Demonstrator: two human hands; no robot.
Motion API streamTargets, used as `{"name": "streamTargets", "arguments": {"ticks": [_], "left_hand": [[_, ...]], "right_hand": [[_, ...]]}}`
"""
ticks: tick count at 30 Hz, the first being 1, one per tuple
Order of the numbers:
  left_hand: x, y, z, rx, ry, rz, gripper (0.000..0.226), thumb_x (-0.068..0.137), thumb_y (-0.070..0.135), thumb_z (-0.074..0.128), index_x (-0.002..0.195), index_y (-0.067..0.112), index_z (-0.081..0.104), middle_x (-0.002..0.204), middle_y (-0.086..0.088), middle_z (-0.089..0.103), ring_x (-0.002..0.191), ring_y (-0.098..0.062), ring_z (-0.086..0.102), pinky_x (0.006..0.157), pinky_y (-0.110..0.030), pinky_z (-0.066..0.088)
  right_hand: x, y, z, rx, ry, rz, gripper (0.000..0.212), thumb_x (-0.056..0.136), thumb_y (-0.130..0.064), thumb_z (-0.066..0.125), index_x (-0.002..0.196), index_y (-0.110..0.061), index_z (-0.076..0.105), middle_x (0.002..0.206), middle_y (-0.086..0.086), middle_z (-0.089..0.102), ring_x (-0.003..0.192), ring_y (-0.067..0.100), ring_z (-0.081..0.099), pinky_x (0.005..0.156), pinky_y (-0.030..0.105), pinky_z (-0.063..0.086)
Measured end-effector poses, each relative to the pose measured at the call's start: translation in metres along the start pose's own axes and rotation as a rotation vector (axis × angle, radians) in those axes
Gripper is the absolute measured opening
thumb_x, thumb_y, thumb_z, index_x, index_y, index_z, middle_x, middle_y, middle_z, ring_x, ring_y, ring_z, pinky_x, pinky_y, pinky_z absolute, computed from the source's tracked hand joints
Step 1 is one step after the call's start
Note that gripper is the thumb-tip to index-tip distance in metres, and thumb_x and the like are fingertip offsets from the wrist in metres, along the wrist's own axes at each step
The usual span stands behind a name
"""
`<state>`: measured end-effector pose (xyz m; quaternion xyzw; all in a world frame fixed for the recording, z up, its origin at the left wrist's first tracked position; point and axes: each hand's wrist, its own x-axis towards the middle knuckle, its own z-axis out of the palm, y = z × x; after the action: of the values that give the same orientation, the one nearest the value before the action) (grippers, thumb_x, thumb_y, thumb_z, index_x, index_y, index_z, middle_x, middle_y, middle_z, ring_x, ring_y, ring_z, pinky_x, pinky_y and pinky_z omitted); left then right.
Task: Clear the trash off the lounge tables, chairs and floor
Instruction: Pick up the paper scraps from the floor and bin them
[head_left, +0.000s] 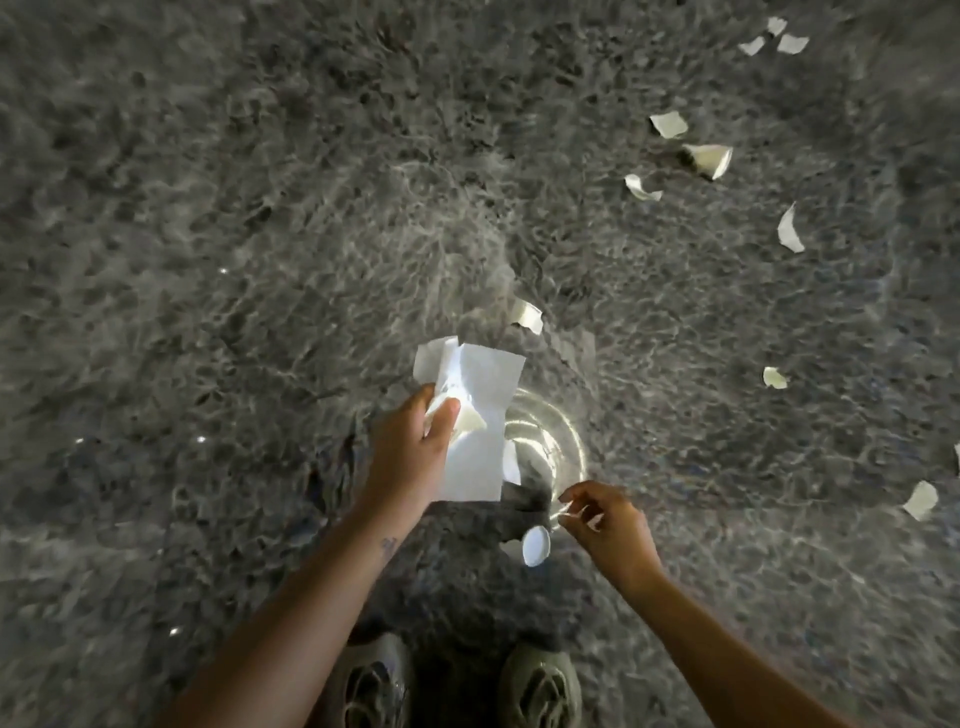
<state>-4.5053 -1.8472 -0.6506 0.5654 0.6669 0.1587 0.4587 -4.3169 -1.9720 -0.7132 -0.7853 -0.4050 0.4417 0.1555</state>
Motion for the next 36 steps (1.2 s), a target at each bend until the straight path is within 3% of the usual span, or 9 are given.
{"name": "streamTargets", "arguments": {"ticks": [5, 9, 12, 14, 16, 22, 28, 32, 36], "left_hand": [[0.067, -0.074, 0.059, -0.038, -0.036, 0.043, 0.028, 0.096, 0.030, 0.045, 0.098, 0.006, 0.061, 0.082, -0.008, 0.064, 0.071, -0.019, 0.059, 0.060, -0.027, 0.042], [0.107, -0.104, 0.081, -0.148, -0.030, 0.123, 0.026, 0.096, 0.027, 0.046, 0.089, 0.007, 0.061, 0.087, -0.017, 0.066, 0.081, -0.031, 0.062, 0.070, -0.042, 0.047], [0.123, -0.110, 0.093, -0.217, -0.015, 0.189, 0.018, 0.096, 0.027, 0.046, 0.085, 0.025, 0.059, 0.085, -0.002, 0.067, 0.078, -0.016, 0.063, 0.070, -0.033, 0.048], [0.127, -0.117, 0.100, -0.236, -0.010, 0.220, 0.019, 0.096, 0.026, 0.046, 0.090, 0.017, 0.061, 0.090, -0.007, 0.068, 0.082, -0.020, 0.064, 0.072, -0.034, 0.048], [0.124, -0.124, 0.103, -0.237, -0.023, 0.242, 0.018, 0.097, 0.024, 0.047, 0.093, 0.014, 0.060, 0.092, -0.009, 0.067, 0.085, -0.021, 0.063, 0.074, -0.034, 0.048], [0.105, -0.134, 0.100, -0.351, -0.055, 0.195, 0.018, 0.097, 0.023, 0.047, 0.084, 0.028, 0.059, 0.084, 0.014, 0.063, 0.071, 0.006, 0.061, 0.067, -0.013, 0.048], [0.089, -0.138, 0.106, -0.357, -0.106, 0.215, 0.018, 0.097, 0.022, 0.048, 0.085, 0.027, 0.061, 0.085, 0.016, 0.065, 0.071, 0.009, 0.063, 0.061, -0.009, 0.047], [0.081, -0.145, 0.109, -0.367, -0.131, 0.172, 0.015, 0.096, 0.025, 0.049, 0.091, 0.026, 0.063, 0.090, 0.013, 0.068, 0.080, 0.001, 0.066, 0.068, -0.016, 0.051], [0.073, -0.152, 0.112, -0.384, -0.138, 0.176, 0.018, 0.096, 0.023, 0.049, 0.086, 0.028, 0.063, 0.077, 0.019, 0.069, 0.074, 0.004, 0.065, 0.062, -0.013, 0.050]], "right_hand": [[0.068, 0.072, 0.055, -0.080, -0.151, -0.084, 0.027, 0.073, -0.014, 0.076, 0.095, -0.025, 0.064, 0.087, -0.006, 0.062, 0.080, 0.008, 0.058, 0.073, 0.017, 0.046], [0.104, 0.094, 0.072, -0.157, -0.285, -0.271, 0.025, 0.069, -0.019, 0.077, 0.088, -0.027, 0.063, 0.082, -0.013, 0.057, 0.074, -0.001, 0.052, 0.067, 0.013, 0.042], [0.125, 0.100, 0.075, -0.218, -0.310, -0.413, 0.026, 0.070, -0.024, 0.078, 0.093, -0.021, 0.066, 0.086, -0.009, 0.059, 0.077, 0.000, 0.052, 0.070, 0.013, 0.042], [0.132, 0.103, 0.075, -0.248, -0.283, -0.486, 0.028, 0.071, -0.025, 0.078, 0.096, -0.018, 0.067, 0.090, -0.007, 0.062, 0.078, 0.002, 0.054, 0.071, 0.011, 0.042], [0.131, 0.102, 0.076, -0.223, -0.264, -0.492, 0.027, 0.072, -0.022, 0.079, 0.096, -0.016, 0.068, 0.089, -0.008, 0.062, 0.077, 0.006, 0.056, 0.071, 0.014, 0.043], [0.116, 0.096, 0.076, -0.209, -0.384, -0.427, 0.023, 0.072, -0.021, 0.078, 0.091, -0.024, 0.065, 0.082, -0.022, 0.058, 0.076, 0.001, 0.054, 0.070, 0.012, 0.043], [0.113, 0.099, 0.072, -0.343, -0.554, -0.478, 0.031, 0.072, -0.020, 0.079, 0.102, -0.017, 0.069, 0.102, -0.003, 0.064, 0.083, 0.017, 0.055, 0.077, 0.031, 0.047], [0.111, 0.105, 0.080, -0.497, -0.515, -0.514, 0.022, 0.071, -0.025, 0.079, 0.090, -0.021, 0.070, 0.104, -0.003, 0.060, 0.101, 0.019, 0.048, 0.092, 0.037, 0.039], [0.109, 0.103, 0.077, -0.375, -0.466, -0.493, 0.011, 0.072, -0.021, 0.078, 0.078, -0.021, 0.068, 0.092, 0.000, 0.064, 0.090, 0.015, 0.056, 0.086, 0.036, 0.045]]}}
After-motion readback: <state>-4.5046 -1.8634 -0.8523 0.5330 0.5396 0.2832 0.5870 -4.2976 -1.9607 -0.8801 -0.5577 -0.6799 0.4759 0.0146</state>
